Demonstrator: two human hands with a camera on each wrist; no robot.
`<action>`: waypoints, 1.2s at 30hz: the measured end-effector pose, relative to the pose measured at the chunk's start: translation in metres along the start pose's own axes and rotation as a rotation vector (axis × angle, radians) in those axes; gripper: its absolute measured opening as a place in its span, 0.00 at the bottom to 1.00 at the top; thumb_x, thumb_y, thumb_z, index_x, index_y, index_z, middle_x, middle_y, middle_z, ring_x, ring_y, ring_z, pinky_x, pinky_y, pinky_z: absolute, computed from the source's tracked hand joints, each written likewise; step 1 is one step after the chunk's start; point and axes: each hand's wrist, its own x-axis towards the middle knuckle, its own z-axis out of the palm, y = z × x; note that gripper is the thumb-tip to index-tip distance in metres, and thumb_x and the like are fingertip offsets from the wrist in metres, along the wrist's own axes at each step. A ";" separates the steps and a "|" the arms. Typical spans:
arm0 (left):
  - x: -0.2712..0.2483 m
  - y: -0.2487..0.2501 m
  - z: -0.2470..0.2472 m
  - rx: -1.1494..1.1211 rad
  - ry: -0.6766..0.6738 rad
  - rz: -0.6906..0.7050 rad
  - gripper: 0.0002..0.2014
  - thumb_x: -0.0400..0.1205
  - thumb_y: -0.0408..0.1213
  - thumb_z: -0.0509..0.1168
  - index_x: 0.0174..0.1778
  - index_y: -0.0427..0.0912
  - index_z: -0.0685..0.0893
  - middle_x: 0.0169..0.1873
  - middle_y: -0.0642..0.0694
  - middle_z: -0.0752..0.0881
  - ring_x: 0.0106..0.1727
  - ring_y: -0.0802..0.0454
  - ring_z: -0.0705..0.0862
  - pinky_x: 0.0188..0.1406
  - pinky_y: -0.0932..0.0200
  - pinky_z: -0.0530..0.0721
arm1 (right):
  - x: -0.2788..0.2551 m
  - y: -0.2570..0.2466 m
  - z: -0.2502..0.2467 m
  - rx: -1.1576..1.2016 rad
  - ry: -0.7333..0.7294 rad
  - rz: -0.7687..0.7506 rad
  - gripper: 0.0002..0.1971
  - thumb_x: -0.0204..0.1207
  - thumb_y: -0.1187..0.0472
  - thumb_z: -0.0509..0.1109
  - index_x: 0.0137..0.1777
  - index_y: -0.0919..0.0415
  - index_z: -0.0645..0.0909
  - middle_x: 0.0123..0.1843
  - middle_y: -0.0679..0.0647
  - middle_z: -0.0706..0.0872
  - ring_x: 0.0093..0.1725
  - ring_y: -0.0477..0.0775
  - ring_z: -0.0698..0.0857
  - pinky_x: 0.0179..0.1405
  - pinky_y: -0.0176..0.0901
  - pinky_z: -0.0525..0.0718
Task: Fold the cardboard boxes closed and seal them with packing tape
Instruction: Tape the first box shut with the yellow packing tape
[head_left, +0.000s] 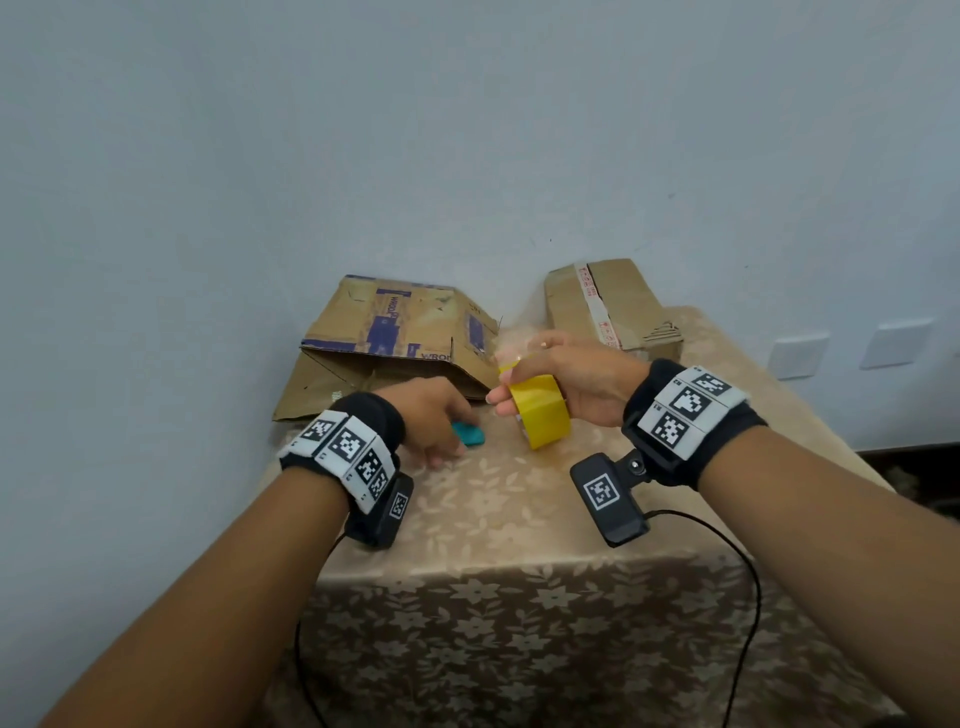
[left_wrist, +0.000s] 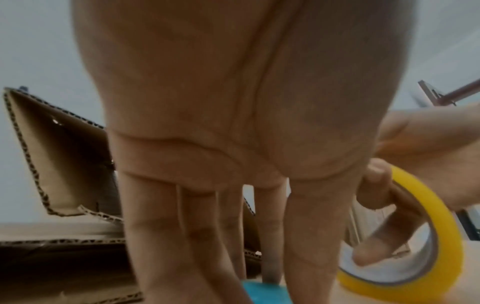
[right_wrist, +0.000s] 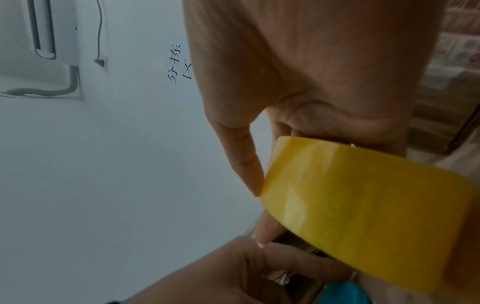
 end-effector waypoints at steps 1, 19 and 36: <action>0.001 0.002 0.001 0.059 0.028 0.003 0.25 0.81 0.34 0.76 0.75 0.52 0.83 0.62 0.47 0.86 0.42 0.53 0.91 0.54 0.51 0.92 | 0.001 0.000 0.001 -0.017 0.008 0.000 0.07 0.84 0.67 0.71 0.59 0.62 0.78 0.52 0.69 0.93 0.44 0.62 0.93 0.45 0.52 0.92; -0.014 0.022 -0.012 -0.664 0.402 0.254 0.10 0.93 0.41 0.57 0.63 0.44 0.82 0.35 0.45 0.76 0.26 0.56 0.76 0.19 0.62 0.79 | 0.008 0.000 0.005 0.036 0.254 -0.013 0.32 0.78 0.32 0.71 0.54 0.66 0.84 0.35 0.66 0.92 0.29 0.57 0.92 0.59 0.61 0.90; -0.015 0.021 -0.007 -1.028 0.282 0.242 0.14 0.89 0.27 0.62 0.71 0.35 0.81 0.51 0.40 0.85 0.33 0.54 0.87 0.24 0.65 0.81 | 0.007 -0.002 0.004 0.214 0.205 -0.048 0.18 0.86 0.48 0.68 0.63 0.64 0.80 0.42 0.68 0.93 0.33 0.62 0.92 0.38 0.50 0.91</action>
